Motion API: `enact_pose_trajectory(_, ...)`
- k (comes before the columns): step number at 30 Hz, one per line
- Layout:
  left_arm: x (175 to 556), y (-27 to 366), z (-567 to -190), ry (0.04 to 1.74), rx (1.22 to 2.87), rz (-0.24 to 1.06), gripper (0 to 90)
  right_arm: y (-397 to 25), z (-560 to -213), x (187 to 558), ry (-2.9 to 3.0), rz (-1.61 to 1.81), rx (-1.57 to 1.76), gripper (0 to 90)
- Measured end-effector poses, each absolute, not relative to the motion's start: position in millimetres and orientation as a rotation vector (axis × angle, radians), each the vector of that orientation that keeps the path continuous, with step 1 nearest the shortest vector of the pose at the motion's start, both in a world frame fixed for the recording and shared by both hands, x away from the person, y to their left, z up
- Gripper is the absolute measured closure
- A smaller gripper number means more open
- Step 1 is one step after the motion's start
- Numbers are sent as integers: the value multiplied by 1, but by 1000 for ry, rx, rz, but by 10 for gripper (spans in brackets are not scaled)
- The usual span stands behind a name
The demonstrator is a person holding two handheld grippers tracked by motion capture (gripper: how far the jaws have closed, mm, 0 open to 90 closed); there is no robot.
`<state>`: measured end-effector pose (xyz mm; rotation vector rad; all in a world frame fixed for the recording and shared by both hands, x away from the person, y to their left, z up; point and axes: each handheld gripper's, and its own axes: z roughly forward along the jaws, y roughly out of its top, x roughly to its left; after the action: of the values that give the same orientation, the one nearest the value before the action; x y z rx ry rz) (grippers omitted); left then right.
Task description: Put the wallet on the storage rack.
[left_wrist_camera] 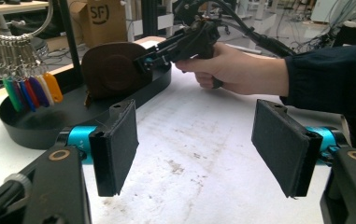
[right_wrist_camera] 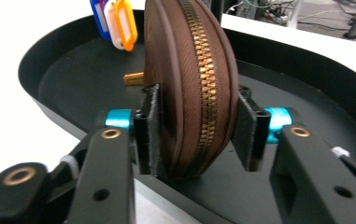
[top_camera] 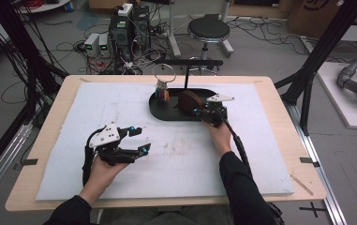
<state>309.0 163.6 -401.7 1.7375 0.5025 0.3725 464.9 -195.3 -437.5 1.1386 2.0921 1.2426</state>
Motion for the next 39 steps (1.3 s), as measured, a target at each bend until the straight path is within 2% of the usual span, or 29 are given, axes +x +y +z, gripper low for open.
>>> enact_pose_trajectory(5,312,164,-403,508,1744,383,313,-198,-434,463,2062,1196,1161,431)
enact_pose_trajectory(9,315,165,-403,514,1750,394,312,-204,-426,460,2052,1150,1165,383)
enact_pose_trajectory(19,323,171,-403,551,1751,438,301,-232,-393,425,2019,1259,1068,353)
enact_pose_trajectory(28,330,184,-403,600,1749,497,293,-275,-372,384,1988,1356,1070,297)
enact_pose_trajectory(39,334,206,-403,681,1735,577,291,-307,-376,333,1927,1431,1120,226)
